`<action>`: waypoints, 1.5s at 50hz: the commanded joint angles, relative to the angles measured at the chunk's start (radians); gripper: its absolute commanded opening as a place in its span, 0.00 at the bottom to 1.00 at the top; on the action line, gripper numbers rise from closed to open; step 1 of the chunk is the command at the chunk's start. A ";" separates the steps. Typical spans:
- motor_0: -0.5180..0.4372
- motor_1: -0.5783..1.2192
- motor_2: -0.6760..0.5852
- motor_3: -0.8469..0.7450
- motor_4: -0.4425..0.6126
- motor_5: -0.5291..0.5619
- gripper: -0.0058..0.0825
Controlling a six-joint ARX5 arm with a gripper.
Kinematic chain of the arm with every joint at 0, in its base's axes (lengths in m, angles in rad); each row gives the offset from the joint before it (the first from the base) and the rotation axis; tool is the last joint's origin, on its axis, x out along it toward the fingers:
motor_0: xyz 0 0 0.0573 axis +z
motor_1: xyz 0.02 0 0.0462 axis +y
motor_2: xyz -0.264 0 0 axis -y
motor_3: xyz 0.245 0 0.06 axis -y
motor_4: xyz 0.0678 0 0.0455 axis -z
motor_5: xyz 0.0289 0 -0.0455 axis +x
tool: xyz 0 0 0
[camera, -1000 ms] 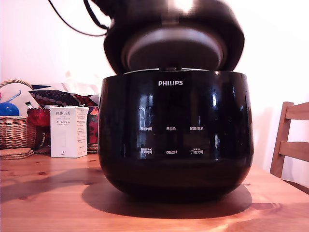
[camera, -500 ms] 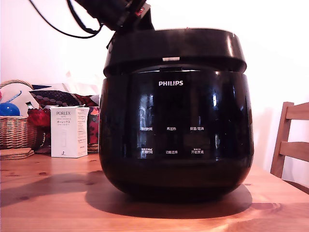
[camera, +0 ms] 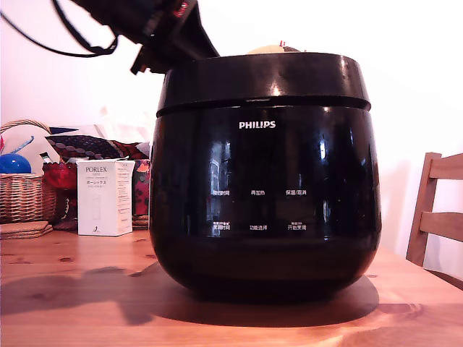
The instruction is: Close the rice cooker by pressing the lid down with medium force
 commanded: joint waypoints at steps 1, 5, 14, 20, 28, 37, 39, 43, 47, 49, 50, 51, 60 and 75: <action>-0.010 0.008 -0.073 -0.003 -0.007 -0.017 0.04; -0.010 -0.016 -0.114 0.029 -0.008 -0.029 0.04; -0.010 -0.075 -0.204 0.084 -0.023 -0.052 0.04; -0.026 -0.123 -0.266 0.138 -0.045 -0.062 0.04; -0.072 -0.164 -0.313 0.185 -0.089 -0.074 0.04; -0.132 -0.175 -0.341 0.206 -0.159 -0.074 0.04; -0.150 -0.175 -0.342 0.204 -0.193 -0.074 0.04; -0.181 -0.175 -0.344 0.202 -0.241 -0.073 0.04; -0.191 -0.176 -0.344 0.180 -0.267 -0.073 0.04; -0.192 -0.177 -0.344 0.162 -0.271 -0.072 0.04; -0.193 -0.177 -0.344 0.153 -0.274 -0.072 0.04; -0.193 -0.177 -0.346 0.146 -0.278 -0.072 0.04; -0.205 -0.177 -0.374 0.139 -0.291 -0.073 0.04; -0.206 -0.177 -0.404 0.138 -0.291 -0.073 0.04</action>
